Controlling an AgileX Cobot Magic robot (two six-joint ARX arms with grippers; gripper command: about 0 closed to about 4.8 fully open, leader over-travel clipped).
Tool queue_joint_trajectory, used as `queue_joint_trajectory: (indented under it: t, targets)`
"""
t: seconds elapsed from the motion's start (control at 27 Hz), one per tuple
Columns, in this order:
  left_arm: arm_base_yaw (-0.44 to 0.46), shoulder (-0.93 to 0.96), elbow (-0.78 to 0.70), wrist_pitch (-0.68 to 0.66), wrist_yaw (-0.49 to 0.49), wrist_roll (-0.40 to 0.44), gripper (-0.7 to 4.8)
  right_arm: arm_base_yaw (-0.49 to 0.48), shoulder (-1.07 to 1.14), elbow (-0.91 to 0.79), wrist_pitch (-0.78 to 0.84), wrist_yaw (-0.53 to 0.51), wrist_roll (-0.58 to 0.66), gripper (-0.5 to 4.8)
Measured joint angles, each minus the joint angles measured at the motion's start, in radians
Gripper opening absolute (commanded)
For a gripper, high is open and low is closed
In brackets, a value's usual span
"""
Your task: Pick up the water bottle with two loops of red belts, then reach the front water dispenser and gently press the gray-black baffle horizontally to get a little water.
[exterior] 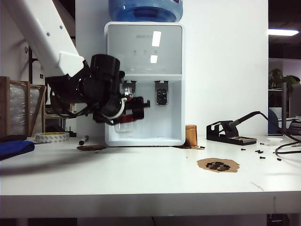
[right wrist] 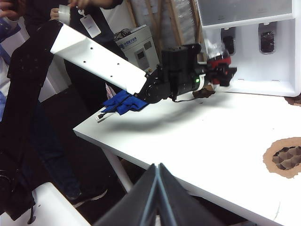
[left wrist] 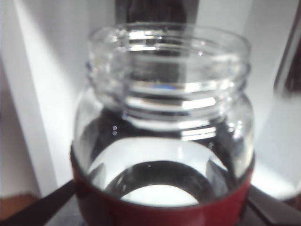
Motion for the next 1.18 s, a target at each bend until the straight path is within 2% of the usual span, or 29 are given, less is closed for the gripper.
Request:
queue_joint_trajectory:
  t: [0.26, 0.85, 1.18]
  targets:
    - [0.001, 0.046, 0.092, -0.029, -0.001, 0.000, -0.05, 0.000, 0.000, 0.000, 0.000, 0.000, 0.000, 0.00]
    - [0.004, 0.049, 0.111, -0.044, -0.002, -0.026, -0.05, 0.000, 0.000, 0.000, 0.000, 0.000, 0.000, 0.00]
    - [0.006, 0.087, 0.204, -0.093, -0.003, -0.026, -0.05, 0.000, 0.000, 0.000, 0.000, 0.000, 0.000, 0.00]
